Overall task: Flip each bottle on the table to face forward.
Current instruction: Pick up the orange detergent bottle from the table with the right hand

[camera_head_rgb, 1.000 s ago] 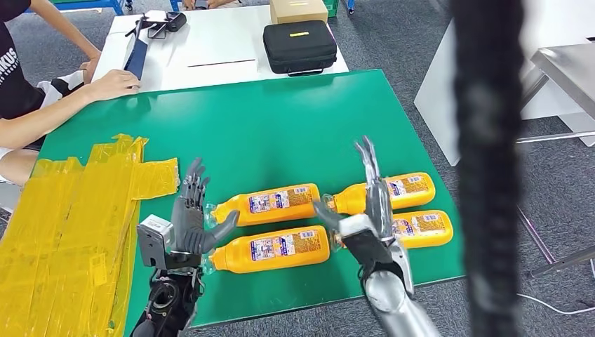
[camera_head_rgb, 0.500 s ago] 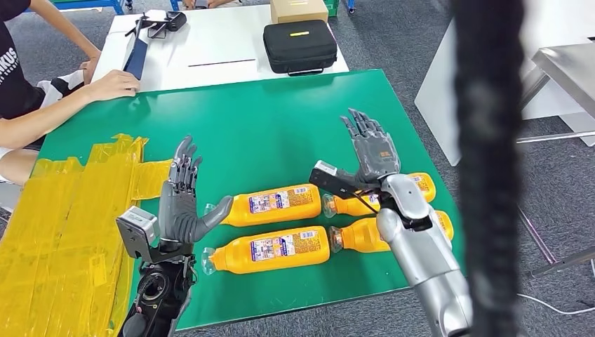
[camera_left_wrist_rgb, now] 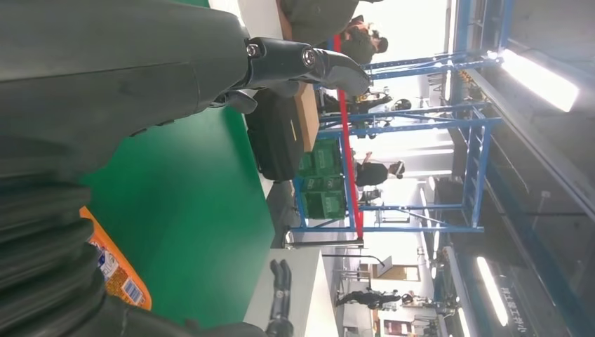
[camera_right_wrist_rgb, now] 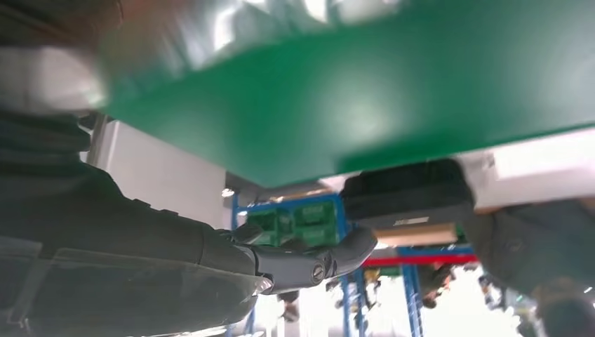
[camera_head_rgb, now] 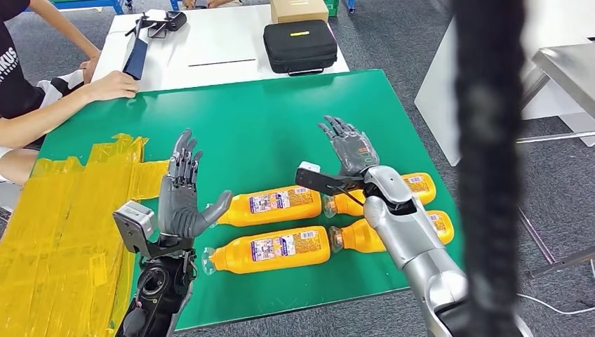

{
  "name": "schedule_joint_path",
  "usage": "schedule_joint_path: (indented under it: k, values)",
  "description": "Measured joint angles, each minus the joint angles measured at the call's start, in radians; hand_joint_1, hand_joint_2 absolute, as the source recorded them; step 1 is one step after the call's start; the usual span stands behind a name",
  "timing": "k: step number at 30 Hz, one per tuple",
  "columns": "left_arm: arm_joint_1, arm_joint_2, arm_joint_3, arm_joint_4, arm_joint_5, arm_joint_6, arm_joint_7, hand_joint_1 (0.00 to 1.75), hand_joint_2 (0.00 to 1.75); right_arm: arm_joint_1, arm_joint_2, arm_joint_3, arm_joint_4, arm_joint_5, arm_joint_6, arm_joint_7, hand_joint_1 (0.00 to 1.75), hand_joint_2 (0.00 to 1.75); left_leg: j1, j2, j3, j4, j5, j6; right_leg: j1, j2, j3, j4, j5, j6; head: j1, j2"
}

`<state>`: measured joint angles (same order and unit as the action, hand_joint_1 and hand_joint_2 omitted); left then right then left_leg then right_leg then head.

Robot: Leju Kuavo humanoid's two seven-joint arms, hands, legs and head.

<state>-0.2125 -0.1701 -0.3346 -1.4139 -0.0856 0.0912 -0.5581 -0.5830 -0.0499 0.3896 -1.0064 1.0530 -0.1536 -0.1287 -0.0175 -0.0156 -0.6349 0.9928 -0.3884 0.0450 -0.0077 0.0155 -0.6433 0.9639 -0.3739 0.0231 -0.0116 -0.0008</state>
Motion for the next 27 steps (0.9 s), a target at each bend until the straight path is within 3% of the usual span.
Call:
schedule_joint_path:
  k: [7,17,27]
  values:
    - [-0.023,-0.006,-0.002,0.038,0.009,0.0,0.005,0.0,1.75,-0.009,0.044,0.06,0.021,-0.071,0.045,-0.035,0.0,1.75,0.0,0.0,0.0,0.0,0.0,0.0,0.0,0.0,0.0,0.0,0.0,0.0,0.0,0.0]
    - [-0.049,-0.008,-0.004,0.083,0.02,0.017,0.005,0.0,1.75,-0.034,0.064,0.113,0.047,-0.127,0.078,-0.044,0.0,1.75,0.0,0.0,0.0,0.0,0.0,0.0,0.0,0.0,0.0,0.0,0.0,0.0,0.0,0.0]
    - [-0.053,-0.008,-0.004,0.105,0.033,0.034,0.0,0.0,1.75,-0.091,0.105,0.162,0.217,-0.164,0.076,-0.041,0.0,1.75,0.0,0.0,0.0,0.0,0.0,0.0,0.0,0.0,0.0,0.0,0.0,0.0,0.0,0.0]
